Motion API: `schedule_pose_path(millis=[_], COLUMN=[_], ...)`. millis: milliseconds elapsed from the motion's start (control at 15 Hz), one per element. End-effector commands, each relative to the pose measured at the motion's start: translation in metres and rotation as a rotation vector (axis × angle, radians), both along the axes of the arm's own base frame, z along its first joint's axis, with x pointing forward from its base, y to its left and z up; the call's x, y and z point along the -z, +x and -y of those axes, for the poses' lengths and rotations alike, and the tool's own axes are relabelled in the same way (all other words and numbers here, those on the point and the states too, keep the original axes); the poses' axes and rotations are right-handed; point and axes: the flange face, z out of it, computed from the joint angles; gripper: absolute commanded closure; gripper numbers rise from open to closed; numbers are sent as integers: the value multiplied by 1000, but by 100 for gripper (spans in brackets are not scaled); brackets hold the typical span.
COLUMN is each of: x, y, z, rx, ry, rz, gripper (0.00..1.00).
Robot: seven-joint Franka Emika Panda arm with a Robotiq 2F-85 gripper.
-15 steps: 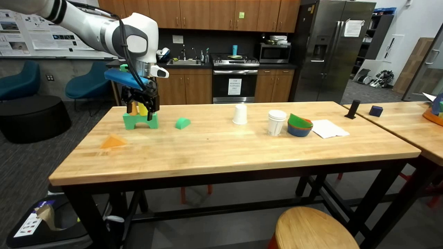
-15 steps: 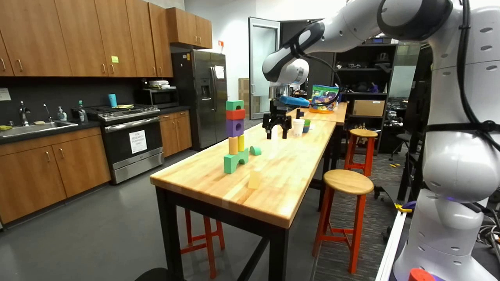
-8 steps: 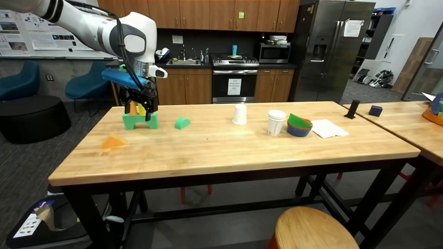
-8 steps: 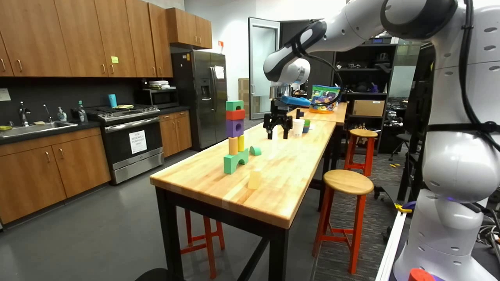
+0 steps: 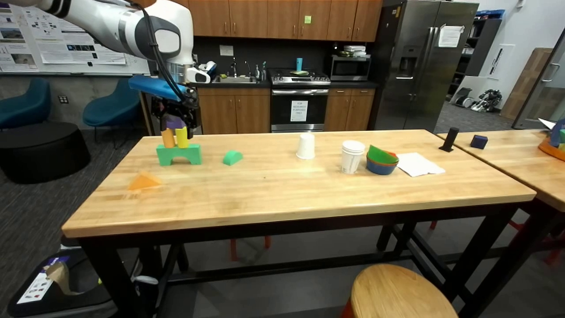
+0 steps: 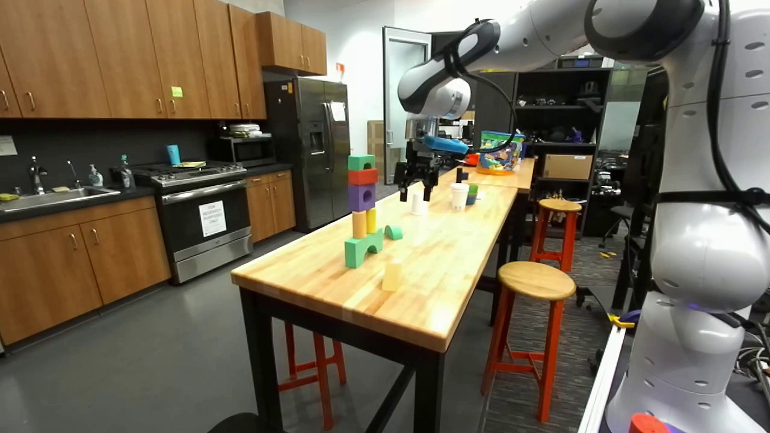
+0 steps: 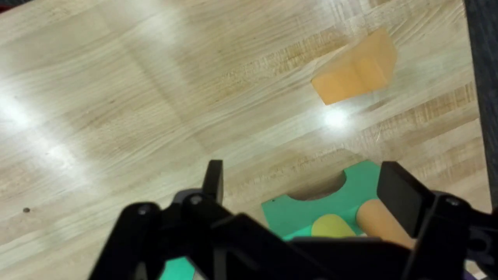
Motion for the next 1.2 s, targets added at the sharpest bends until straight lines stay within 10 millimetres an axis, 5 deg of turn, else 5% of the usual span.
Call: schedule_pose_path(millis=[0, 467, 1133], x=[-17, 0, 22], y=[26, 65, 98], z=[15, 59, 75], rx=[16, 106, 136], ry=[-37, -53, -59], rz=[30, 12, -6], gripper=[0, 0, 0])
